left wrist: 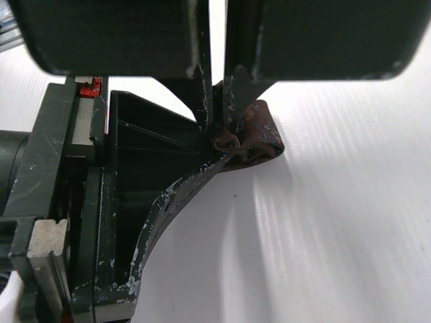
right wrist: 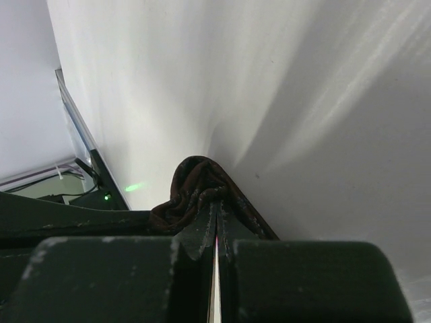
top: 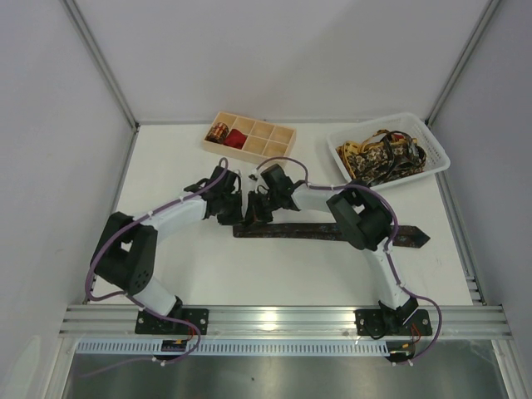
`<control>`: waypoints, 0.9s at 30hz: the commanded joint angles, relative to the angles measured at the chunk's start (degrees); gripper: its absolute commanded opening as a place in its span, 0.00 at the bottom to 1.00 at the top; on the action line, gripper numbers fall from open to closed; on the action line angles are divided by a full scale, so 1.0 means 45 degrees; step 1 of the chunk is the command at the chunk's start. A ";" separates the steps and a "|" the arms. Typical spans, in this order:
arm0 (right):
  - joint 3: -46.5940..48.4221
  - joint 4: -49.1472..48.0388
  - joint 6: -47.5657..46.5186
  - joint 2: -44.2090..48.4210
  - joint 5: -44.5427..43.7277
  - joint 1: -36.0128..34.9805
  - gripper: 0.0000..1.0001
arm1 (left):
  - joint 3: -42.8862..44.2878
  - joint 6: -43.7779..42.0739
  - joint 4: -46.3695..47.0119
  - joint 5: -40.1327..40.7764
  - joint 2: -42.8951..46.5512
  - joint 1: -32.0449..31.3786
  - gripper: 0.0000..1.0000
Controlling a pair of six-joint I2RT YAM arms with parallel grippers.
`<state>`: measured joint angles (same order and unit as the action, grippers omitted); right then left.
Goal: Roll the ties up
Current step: Roll the tie
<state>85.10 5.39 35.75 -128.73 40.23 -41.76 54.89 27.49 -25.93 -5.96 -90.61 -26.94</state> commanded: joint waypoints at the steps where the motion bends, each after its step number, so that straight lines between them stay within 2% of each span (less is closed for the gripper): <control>1: -0.0102 -0.0241 -0.0150 0.0753 -0.0012 -0.0057 0.00 | 0.0282 0.0494 0.0782 -0.0825 -0.0217 -0.0381 0.01; 8: -0.0394 0.1204 -0.0931 0.1632 -0.1009 0.0353 0.00 | 0.0223 0.0455 0.0821 -0.0766 -0.0138 -0.0459 0.00; 14: -0.1584 0.0562 -0.0659 0.1828 -0.1088 0.0783 0.00 | 0.0340 0.0435 0.0763 -0.0629 -0.0411 -0.0693 0.01; 27: -0.2758 -0.0571 -0.0191 0.1536 -0.1050 0.0725 0.00 | 0.0770 0.0513 0.0782 -0.0415 -0.1036 -0.1279 0.00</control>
<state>74.85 3.95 34.52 -122.23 36.88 -37.89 56.40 28.53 -22.87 -7.66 -94.32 -31.29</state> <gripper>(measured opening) 0.009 0.038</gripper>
